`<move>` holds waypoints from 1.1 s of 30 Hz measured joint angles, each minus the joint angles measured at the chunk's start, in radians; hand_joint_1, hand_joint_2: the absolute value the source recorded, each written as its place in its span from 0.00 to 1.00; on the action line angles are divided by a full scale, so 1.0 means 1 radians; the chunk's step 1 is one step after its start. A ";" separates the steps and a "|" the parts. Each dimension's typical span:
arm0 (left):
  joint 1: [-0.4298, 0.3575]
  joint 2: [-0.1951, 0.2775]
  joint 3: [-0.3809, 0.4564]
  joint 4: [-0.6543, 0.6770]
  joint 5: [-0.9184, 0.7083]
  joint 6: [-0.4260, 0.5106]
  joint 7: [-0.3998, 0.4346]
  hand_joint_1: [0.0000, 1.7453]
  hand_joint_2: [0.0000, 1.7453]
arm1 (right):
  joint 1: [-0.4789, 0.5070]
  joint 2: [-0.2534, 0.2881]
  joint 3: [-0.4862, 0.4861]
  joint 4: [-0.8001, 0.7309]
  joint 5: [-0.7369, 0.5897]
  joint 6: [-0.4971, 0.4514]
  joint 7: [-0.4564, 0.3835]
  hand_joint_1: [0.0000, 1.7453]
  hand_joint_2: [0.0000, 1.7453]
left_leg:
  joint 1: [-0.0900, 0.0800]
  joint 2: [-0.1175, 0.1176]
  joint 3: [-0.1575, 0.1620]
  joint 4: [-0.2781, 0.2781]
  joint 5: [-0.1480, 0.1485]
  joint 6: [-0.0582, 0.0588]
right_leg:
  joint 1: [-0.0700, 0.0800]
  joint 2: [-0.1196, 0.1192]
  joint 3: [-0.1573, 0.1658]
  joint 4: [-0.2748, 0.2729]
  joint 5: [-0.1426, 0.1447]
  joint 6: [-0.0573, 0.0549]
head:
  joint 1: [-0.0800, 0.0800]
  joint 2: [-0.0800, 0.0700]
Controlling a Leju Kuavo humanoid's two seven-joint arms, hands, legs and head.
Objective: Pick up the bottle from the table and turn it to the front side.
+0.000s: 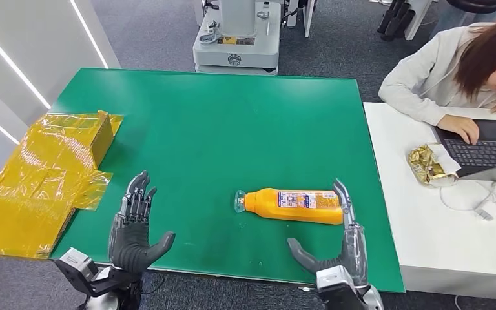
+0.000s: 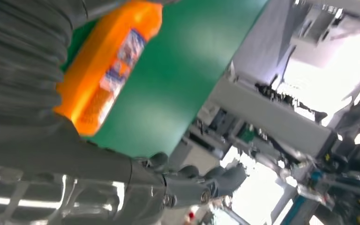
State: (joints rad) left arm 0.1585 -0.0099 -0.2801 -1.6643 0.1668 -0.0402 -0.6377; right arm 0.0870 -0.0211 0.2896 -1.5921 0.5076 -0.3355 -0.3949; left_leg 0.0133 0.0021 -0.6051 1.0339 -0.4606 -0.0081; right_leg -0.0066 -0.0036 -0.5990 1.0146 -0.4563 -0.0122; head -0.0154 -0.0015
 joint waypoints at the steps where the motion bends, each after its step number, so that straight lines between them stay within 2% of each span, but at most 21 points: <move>1: -0.002 -0.002 0.000 0.000 -0.001 -0.007 0.001 0.00 1.00 | -0.012 -0.004 -0.005 0.000 0.015 0.003 0.014 0.00 1.00 | 0.000 0.000 0.000 0.000 0.000 0.000 | 0.000 0.000 0.000 0.000 0.000 0.000 | 0.000 0.000; 8: -0.025 -0.015 0.000 0.002 -0.011 -0.047 0.009 0.00 1.00 | -0.108 -0.049 -0.024 0.020 0.090 0.057 0.113 0.00 1.00 | 0.000 0.000 0.000 0.000 0.000 0.000 | 0.000 0.000 0.000 0.000 0.000 0.000 | 0.000 0.000; 13: -0.054 -0.020 0.000 0.015 -0.011 -0.087 0.021 0.00 1.00 | -0.274 -0.131 -0.001 0.139 0.109 0.232 0.250 0.00 1.00 | 0.000 0.001 0.000 0.000 0.001 0.000 | 0.000 0.001 0.000 0.000 0.002 0.001 | 0.000 0.000; 18: -0.093 -0.023 0.000 0.040 -0.009 -0.121 0.037 0.00 1.00 | -0.491 -0.188 0.090 0.347 0.122 0.393 0.351 0.00 1.00 | 0.000 0.000 0.000 0.001 0.003 0.002 | 0.000 0.000 0.000 0.000 0.003 0.001 | 0.000 0.000; 23: -0.119 -0.024 0.000 0.062 0.000 -0.139 0.052 0.00 1.00 | -0.620 -0.218 0.177 0.497 0.134 0.507 0.396 0.00 1.00 | 0.000 0.000 0.000 0.001 0.003 0.001 | 0.000 0.000 0.000 0.000 0.002 0.001 | 0.000 0.000; 33: -0.131 -0.024 0.004 0.081 0.030 -0.151 0.072 0.00 1.00 | -0.739 -0.242 0.285 0.650 0.084 0.678 0.395 0.00 1.00 | 0.000 -0.001 -0.002 0.001 0.003 0.002 | 0.000 0.000 -0.001 0.000 0.002 0.001 | 0.000 0.000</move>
State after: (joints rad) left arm 0.0274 -0.0340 -0.2760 -1.5831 0.1964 -0.1914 -0.5655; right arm -0.6520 -0.2632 0.5748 -0.9417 0.5918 0.3422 -0.0001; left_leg 0.0131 0.0015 -0.6066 1.0346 -0.4579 -0.0065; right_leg -0.0066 -0.0037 -0.5997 1.0148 -0.4543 -0.0113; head -0.0156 -0.0015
